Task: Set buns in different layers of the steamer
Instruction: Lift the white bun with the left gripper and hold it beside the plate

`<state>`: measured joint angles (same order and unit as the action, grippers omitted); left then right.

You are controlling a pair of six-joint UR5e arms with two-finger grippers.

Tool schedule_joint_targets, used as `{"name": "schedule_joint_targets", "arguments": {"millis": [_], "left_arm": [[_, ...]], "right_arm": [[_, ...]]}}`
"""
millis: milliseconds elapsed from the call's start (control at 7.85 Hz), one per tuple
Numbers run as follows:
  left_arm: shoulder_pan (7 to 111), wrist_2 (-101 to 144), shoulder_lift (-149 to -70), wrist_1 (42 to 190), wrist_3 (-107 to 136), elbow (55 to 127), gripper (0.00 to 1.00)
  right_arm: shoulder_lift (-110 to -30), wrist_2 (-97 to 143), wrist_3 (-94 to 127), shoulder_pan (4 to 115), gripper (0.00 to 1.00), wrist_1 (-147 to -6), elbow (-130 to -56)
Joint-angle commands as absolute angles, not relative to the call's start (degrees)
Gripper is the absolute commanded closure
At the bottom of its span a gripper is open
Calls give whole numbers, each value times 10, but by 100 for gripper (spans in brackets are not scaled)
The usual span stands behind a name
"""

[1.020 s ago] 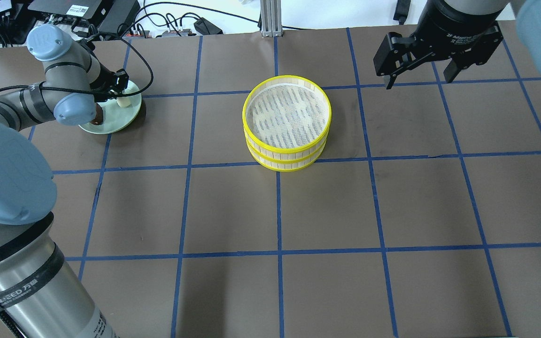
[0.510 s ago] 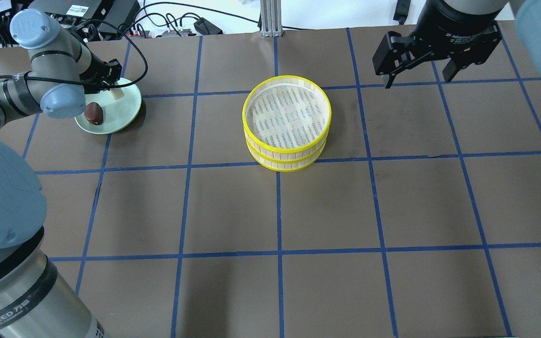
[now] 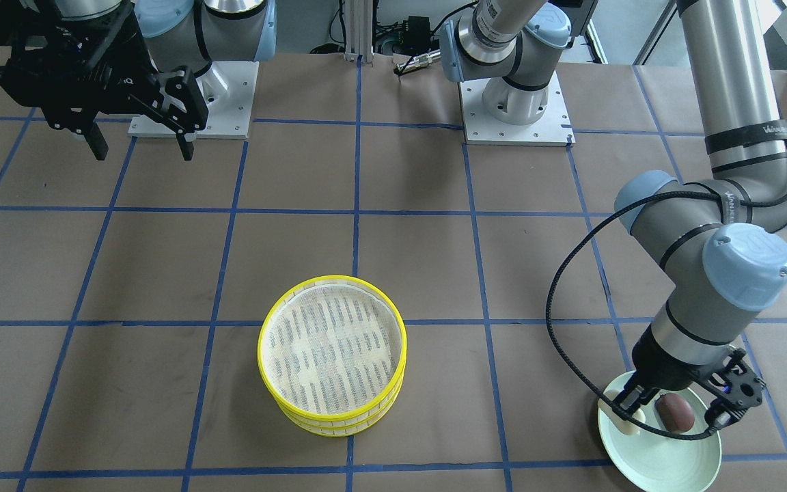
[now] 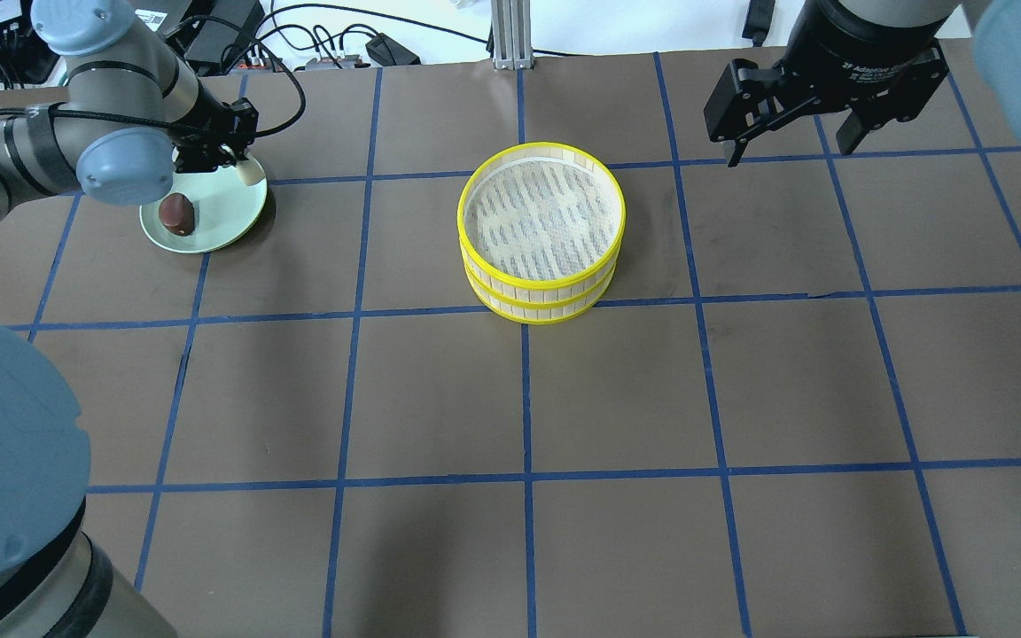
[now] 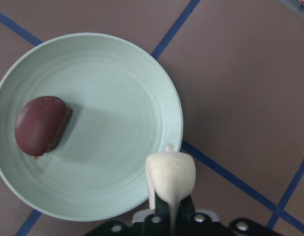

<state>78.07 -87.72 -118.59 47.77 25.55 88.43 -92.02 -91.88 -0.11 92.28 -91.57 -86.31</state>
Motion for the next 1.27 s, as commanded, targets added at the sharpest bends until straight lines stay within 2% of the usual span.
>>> {"name": "schedule_joint_targets", "arguments": {"millis": [0,510,1147], "left_arm": [[838,-881,-1166,488,328,895,100],[897,-898,-1130,533,427,894,100],[918,-898,-1096,570,438,896,100]], "right_arm": [[-920,-915,2,922,0,-924,-863],[-919,-916,6,922,0,-925,-864],[-919,-919,6,922,0,-926,-864]]}}
